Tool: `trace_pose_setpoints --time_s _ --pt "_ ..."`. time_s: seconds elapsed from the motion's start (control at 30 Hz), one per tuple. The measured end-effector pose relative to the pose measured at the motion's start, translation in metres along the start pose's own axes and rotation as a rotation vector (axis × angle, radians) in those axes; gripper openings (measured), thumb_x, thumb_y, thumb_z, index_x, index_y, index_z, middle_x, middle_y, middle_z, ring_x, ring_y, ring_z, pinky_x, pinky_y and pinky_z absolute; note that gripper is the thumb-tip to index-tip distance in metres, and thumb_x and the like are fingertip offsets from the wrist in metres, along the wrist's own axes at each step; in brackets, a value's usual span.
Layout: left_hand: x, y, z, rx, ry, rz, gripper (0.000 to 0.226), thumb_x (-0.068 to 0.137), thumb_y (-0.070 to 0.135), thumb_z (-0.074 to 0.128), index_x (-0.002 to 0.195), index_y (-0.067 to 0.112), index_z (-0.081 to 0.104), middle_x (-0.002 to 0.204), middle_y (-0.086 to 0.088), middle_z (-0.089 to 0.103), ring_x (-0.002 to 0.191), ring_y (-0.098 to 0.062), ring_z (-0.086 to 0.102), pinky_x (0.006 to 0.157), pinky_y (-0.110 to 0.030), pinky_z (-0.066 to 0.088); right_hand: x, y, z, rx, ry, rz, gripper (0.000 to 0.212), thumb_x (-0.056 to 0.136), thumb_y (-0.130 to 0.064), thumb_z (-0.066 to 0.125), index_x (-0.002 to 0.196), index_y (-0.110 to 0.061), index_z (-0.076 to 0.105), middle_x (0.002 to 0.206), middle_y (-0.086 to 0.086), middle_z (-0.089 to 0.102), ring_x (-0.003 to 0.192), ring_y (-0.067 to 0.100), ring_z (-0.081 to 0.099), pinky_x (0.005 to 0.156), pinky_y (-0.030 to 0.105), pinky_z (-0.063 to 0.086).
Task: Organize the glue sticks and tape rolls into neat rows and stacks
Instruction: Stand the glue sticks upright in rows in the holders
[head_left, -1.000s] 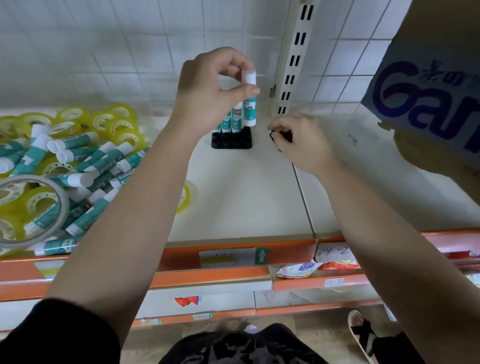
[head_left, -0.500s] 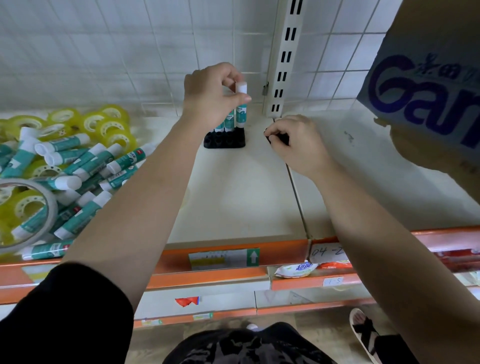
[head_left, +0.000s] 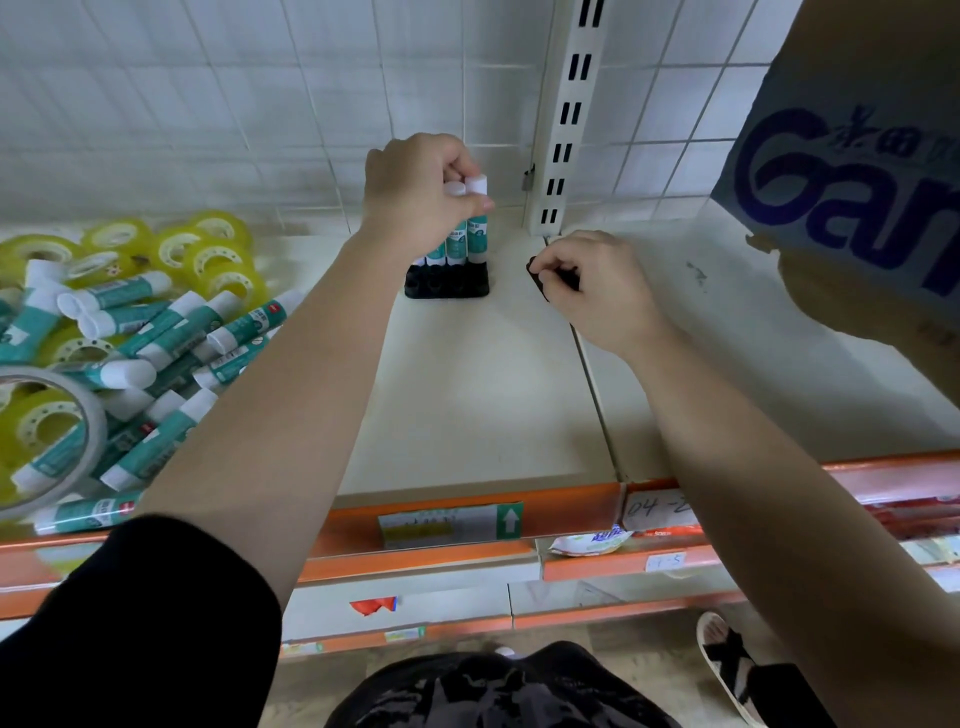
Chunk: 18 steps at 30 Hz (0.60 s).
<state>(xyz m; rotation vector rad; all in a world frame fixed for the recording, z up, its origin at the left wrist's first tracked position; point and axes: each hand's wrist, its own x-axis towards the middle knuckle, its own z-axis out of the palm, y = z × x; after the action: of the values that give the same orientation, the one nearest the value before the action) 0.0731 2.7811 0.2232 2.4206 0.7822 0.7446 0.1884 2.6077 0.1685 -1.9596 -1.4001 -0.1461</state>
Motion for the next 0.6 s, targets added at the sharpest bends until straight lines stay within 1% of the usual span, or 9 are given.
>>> trace_pose_setpoints --time_s 0.07,0.17,0.27,0.33,0.43,0.53,0.6 --pt "0.0015 0.0015 -0.0004 0.013 -0.017 0.000 0.025 0.072 0.035 0.083 0.090 0.023 0.071 0.077 0.018 0.058 0.086 -0.012 0.062 0.097 -0.043 0.046 0.0005 0.0001 0.0001 0.006 0.003 -0.007 0.015 0.079 -0.001 0.061 0.086 -0.008 0.073 0.082 0.005 0.069 0.079 0.022 0.060 0.074 0.032 0.047" --pt "0.0018 0.0071 0.0003 0.041 -0.034 0.017 0.023 0.071 0.033 0.083 0.087 0.023 0.070 0.075 0.019 0.056 0.083 -0.009 0.058 0.097 -0.043 0.046 0.0011 0.0002 0.0002 0.011 0.003 -0.005 0.015 0.079 -0.002 0.060 0.085 -0.008 0.073 0.082 0.004 0.069 0.078 0.021 0.060 0.074 0.034 0.049" --pt "-0.0004 0.0065 0.0000 0.023 -0.049 0.014 0.026 0.068 0.034 0.084 0.085 0.024 0.068 0.073 0.021 0.056 0.081 -0.009 0.058 0.095 -0.042 0.047 0.0012 -0.0004 0.0007 0.013 0.004 0.001 0.015 0.079 -0.003 0.061 0.085 -0.009 0.073 0.082 0.003 0.069 0.078 0.020 0.060 0.073 0.032 0.049" --pt "-0.0021 0.0036 -0.0011 0.001 -0.061 0.013 0.029 0.066 0.036 0.086 0.083 0.025 0.065 0.080 0.017 0.062 0.082 -0.012 0.060 0.092 -0.042 0.049 0.0014 -0.0007 0.0009 0.014 0.001 0.004 0.015 0.079 -0.003 0.061 0.086 -0.009 0.073 0.082 0.003 0.069 0.077 0.019 0.060 0.073 0.031 0.048" --pt "-0.0045 0.0028 -0.0026 -0.010 -0.078 0.017 0.033 0.065 0.037 0.086 0.083 0.026 0.061 0.089 0.011 0.066 0.087 -0.016 0.063 0.094 -0.044 0.047 0.0015 -0.0002 0.0013 0.011 -0.004 0.015 0.015 0.080 -0.003 0.062 0.087 -0.010 0.073 0.082 0.003 0.069 0.078 0.018 0.059 0.074 0.030 0.047" --pt "-0.0053 0.0025 -0.0033 -0.008 -0.086 0.035 0.035 0.066 0.038 0.086 0.084 0.025 0.059 0.092 0.008 0.068 0.091 -0.018 0.063 0.096 -0.046 0.046 0.0011 -0.0008 0.0010 0.015 -0.010 0.029 0.015 0.080 -0.003 0.062 0.087 -0.009 0.073 0.083 0.004 0.069 0.079 0.018 0.058 0.074 0.031 0.048" --pt "-0.0057 0.0020 -0.0042 -0.005 -0.092 0.054 0.036 0.067 0.036 0.086 0.085 0.024 0.057 0.088 0.009 0.066 0.091 -0.020 0.063 0.095 -0.047 0.045 0.0008 -0.0017 0.0010 0.016 -0.009 0.029 0.016 0.080 -0.002 0.062 0.087 -0.009 0.073 0.083 0.003 0.068 0.079 0.019 0.059 0.074 0.032 0.048"
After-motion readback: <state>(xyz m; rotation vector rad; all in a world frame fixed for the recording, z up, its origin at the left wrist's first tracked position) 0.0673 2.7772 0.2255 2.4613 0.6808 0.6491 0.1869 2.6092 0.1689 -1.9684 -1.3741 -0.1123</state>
